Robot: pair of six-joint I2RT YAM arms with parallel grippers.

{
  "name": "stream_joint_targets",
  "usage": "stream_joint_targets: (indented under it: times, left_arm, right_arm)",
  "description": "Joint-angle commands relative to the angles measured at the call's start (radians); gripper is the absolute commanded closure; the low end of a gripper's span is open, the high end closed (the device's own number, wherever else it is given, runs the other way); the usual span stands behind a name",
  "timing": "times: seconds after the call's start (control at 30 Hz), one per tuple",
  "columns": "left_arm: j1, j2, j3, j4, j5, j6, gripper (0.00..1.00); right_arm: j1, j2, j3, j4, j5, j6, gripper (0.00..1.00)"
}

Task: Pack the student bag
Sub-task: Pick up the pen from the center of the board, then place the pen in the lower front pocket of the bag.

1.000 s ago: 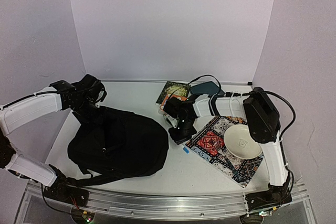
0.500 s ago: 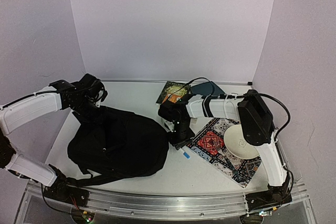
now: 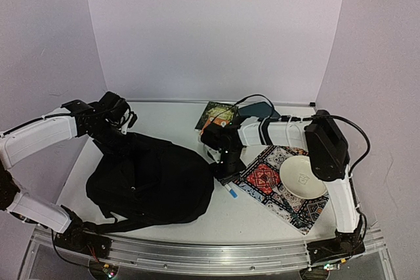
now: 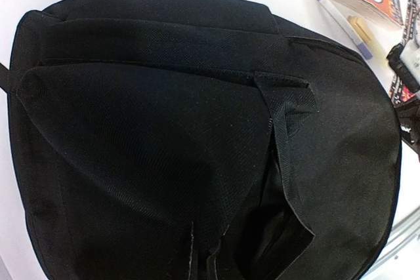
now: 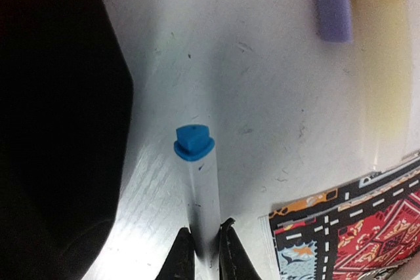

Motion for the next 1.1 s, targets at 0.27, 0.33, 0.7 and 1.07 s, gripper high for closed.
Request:
stream_joint_targets:
  times: [0.27, 0.33, 0.7, 1.07]
  left_arm:
    - [0.001, -0.002, 0.037, 0.103, 0.137, -0.046, 1.0]
    - [0.001, 0.004, 0.032, 0.117, 0.153, -0.052, 1.0]
    - [0.0, 0.021, 0.051, 0.18, 0.257, -0.059, 1.0]
    - [-0.004, 0.008, 0.028, 0.235, 0.323, -0.102, 1.0]
  right_arm:
    - [-0.002, -0.254, -0.036, 0.071, -0.037, 0.146, 1.0]
    - [0.006, -0.281, -0.056, 0.137, -0.085, 0.167, 1.0]
    - [0.099, -0.165, 0.01, 0.416, -0.333, 0.276, 1.0]
    - [0.131, -0.034, 0.085, 0.609, -0.451, 0.43, 1.0]
